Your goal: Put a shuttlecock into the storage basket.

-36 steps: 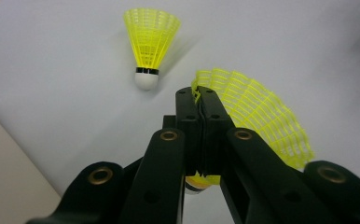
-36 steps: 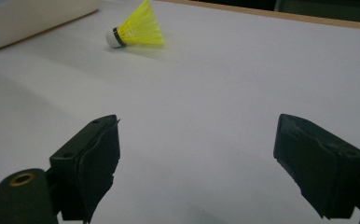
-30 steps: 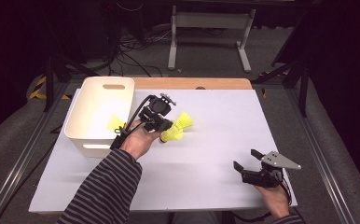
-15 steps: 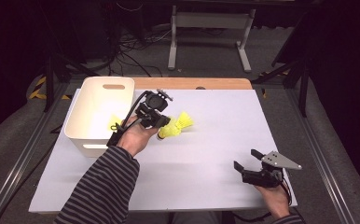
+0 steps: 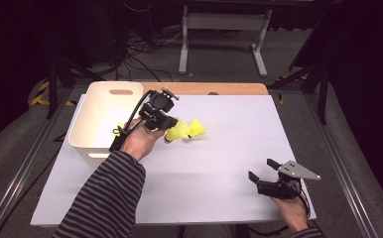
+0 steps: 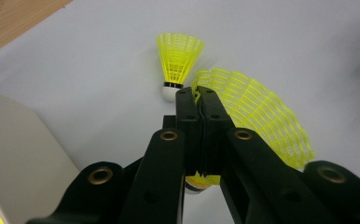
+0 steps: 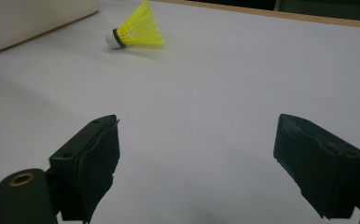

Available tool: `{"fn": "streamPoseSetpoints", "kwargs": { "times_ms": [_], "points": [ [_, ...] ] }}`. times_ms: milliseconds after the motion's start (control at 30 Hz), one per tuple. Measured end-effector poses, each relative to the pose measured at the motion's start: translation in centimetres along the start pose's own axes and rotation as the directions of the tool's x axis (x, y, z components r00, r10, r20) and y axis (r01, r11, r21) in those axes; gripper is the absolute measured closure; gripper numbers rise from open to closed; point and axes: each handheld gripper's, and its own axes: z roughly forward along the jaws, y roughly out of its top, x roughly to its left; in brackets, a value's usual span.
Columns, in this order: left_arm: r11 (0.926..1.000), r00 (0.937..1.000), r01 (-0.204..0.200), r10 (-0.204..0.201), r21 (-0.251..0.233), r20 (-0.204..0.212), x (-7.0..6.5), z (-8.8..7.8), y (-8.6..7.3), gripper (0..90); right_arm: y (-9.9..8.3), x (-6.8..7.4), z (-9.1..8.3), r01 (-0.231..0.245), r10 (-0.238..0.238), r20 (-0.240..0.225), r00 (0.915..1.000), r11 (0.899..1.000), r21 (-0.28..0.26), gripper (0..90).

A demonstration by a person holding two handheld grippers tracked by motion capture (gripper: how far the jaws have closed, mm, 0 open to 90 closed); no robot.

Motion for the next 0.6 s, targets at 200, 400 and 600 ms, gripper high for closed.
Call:
{"fn": "streamPoseSetpoints", "kwargs": {
  "times_ms": [200, 400, 600],
  "points": [
    [1.0000, 1.0000, 0.006, -0.006, -0.007, -0.006, 0.3, -0.5, 0.2, 88.9, 0.0, 0.0, 0.0, -0.001, 0.001, 0.000, 1.0000, 1.000, -0.001, 14.6],
    [0.9997, 0.9998, 0.017, -0.017, -0.015, -0.014, 0.9, -1.1, 0.3, 88.9, 0.0, -0.1, 0.0, -0.003, 0.003, -0.002, 1.0000, 1.000, -0.004, 14.6],
    [0.9993, 0.9992, 0.033, -0.034, -0.020, -0.023, 1.5, -1.4, 0.2, 88.9, 0.0, 0.0, 0.0, 0.000, 0.000, -0.001, 1.0000, 1.000, 0.000, 14.6]
  ]
}}
